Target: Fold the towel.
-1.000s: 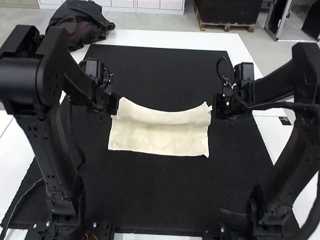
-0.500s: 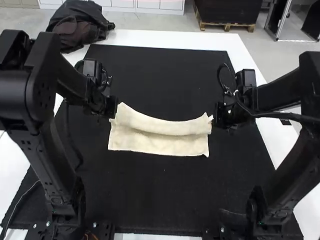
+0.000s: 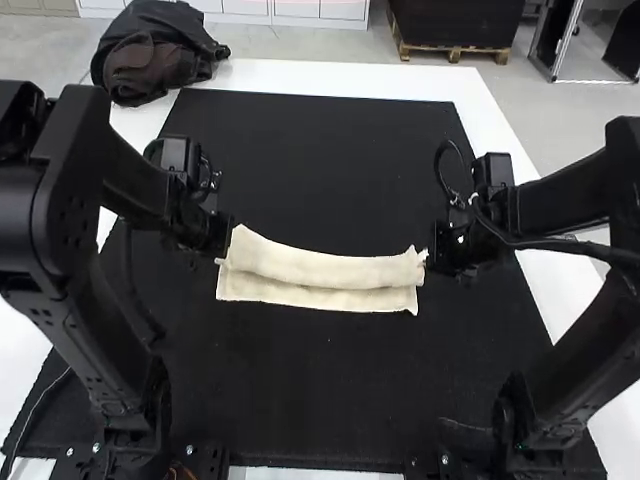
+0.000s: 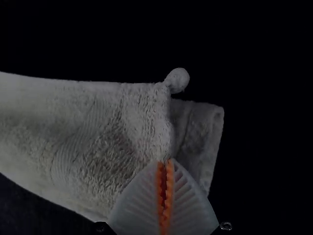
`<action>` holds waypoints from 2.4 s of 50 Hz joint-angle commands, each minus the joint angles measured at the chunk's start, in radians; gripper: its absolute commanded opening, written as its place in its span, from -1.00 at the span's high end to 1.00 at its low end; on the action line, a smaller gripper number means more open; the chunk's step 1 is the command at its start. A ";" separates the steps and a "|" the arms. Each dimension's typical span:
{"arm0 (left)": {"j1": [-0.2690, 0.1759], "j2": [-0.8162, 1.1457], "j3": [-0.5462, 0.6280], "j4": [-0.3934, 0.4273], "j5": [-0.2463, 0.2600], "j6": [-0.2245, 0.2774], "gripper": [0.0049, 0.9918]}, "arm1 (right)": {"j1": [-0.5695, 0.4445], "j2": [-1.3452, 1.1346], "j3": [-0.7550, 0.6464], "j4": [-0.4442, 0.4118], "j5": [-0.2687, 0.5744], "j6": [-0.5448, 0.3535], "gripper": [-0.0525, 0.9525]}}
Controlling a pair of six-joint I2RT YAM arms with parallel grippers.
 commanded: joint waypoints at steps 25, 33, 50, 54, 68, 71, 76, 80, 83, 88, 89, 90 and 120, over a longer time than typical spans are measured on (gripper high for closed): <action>0.011 -0.019 -0.111 0.062 -0.007 0.047 -0.05 | -0.019 -0.020 -0.125 0.093 0.039 -0.012 -0.09; 0.018 -0.019 -0.133 0.071 -0.033 0.053 -0.90 | -0.019 -0.020 -0.118 0.095 0.053 -0.012 -0.74; 0.166 -0.050 -0.128 0.096 0.025 0.054 -0.96 | -0.009 -0.021 -0.095 0.090 0.045 -0.009 -0.91; 0.188 -0.065 -0.128 0.096 0.059 0.054 -0.96 | -0.005 -0.021 -0.095 0.092 0.045 -0.008 -0.91; 0.195 -0.099 -0.128 0.084 0.100 0.051 -0.96 | 0.041 -0.015 -0.093 0.130 0.051 0.031 -0.91; 0.197 -0.105 -0.128 0.088 0.102 0.047 -0.96 | 0.053 -0.004 -0.090 0.141 0.051 0.037 -0.91; 0.202 -0.127 -0.128 0.094 0.115 0.028 -0.96 | 0.067 0.017 -0.084 0.152 0.051 0.041 -0.91; 0.200 -0.140 -0.128 0.096 0.119 0.016 -0.96 | 0.067 0.033 -0.081 0.163 0.051 0.041 -0.91; 0.195 -0.150 -0.128 0.101 0.117 -0.001 -0.96 | 0.067 0.046 -0.076 0.169 0.051 0.041 -0.91; 0.195 -0.159 -0.128 0.105 0.115 -0.013 -0.96 | 0.067 0.063 -0.069 0.179 0.051 0.041 -0.91; 0.195 -0.162 -0.127 0.105 0.115 -0.013 -0.96 | 0.067 0.065 -0.069 0.181 0.051 0.041 -0.91; 0.195 -0.165 -0.128 0.105 0.115 -0.015 -0.96 | 0.069 0.068 -0.069 0.186 0.051 0.041 -0.91; 0.194 -0.217 -0.127 0.088 0.105 -0.047 -0.96 | 0.118 0.201 -0.058 0.255 0.021 0.038 -0.26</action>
